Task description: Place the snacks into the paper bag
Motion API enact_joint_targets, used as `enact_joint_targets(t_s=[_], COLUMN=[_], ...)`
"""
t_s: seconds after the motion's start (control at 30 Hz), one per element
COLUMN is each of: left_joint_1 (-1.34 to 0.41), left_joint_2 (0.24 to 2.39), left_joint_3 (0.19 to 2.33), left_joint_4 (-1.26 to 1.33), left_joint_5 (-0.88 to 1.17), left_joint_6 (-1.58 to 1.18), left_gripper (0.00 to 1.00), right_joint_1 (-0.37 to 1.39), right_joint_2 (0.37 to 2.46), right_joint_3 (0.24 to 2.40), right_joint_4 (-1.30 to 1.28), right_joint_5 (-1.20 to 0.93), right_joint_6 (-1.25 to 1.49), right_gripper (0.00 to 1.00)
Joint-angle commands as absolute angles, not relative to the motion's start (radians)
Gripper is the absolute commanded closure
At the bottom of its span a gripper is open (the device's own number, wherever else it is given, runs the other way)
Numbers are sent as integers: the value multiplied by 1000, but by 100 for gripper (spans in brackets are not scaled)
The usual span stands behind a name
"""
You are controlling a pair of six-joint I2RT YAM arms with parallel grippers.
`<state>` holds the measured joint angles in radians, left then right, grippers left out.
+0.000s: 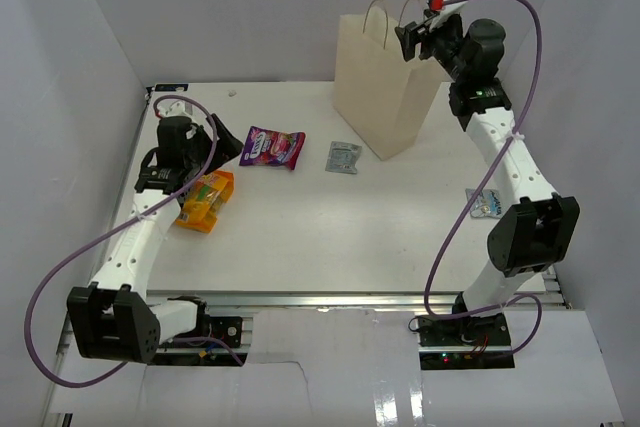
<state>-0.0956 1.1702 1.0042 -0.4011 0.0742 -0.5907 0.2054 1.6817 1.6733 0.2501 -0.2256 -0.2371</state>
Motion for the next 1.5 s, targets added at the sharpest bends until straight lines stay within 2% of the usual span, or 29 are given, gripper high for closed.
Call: enact_joint_targets(t_s=[0.0, 0.07, 0.17, 0.27, 0.37, 0.57, 0.73, 1.03, 1.17, 1.2, 1.27, 1.3, 1.4, 1.43, 1.47], left_joint_1=[-95, -97, -106, -132, -185, -297, -316, -316, -316, -316, -316, -316, -316, -316, -316], left_joint_2=[1196, 1229, 1290, 1360, 1416, 1551, 1631, 1667, 1695, 1704, 1712, 1715, 1710, 1706, 1703], left_joint_3=[1087, 1109, 1129, 1137, 1146, 1120, 1120, 1072, 1074, 1075, 1080, 1081, 1081, 1081, 1083], left_joint_4=[-477, -523, -567, -569, -569, -563, -564, -511, -488, -480, -474, -468, -462, -459, -460], left_joint_5=[15, -21, -103, -171, -268, -426, -612, -680, -683, -683, -683, -681, -666, -661, -657], left_joint_6=[-505, -450, -359, -281, -223, -161, -167, -132, -118, -114, -101, -100, -91, -91, -89], left_gripper=[2, 2, 2, 5, 6, 8, 9, 11, 19, 27, 34, 42, 56, 69, 75], right_joint_1=[158, 141, 126, 107, 103, 98, 98, 100, 100, 101, 100, 100, 100, 100, 101], right_joint_2=[1602, 1583, 1566, 1533, 1487, 1450, 1442, 1447, 1443, 1443, 1442, 1440, 1436, 1434, 1434], right_joint_3=[1753, 1761, 1779, 1714, 1628, 1500, 1433, 1353, 1336, 1333, 1325, 1324, 1315, 1312, 1310], right_joint_4=[190, 106, -84, -228, -337, -443, -482, -472, -471, -471, -471, -471, -472, -476, -476], right_joint_5=[-435, -512, -652, -846, -922, -980, -1003, -1025, -1031, -1031, -1034, -1034, -1040, -1042, -1043], right_joint_6=[-250, -305, -380, -452, -498, -542, -555, -525, -522, -522, -519, -518, -517, -517, -517], right_gripper=[23, 16, 11, 11, 11, 12, 12, 12, 12, 12, 12, 12, 12, 12, 12])
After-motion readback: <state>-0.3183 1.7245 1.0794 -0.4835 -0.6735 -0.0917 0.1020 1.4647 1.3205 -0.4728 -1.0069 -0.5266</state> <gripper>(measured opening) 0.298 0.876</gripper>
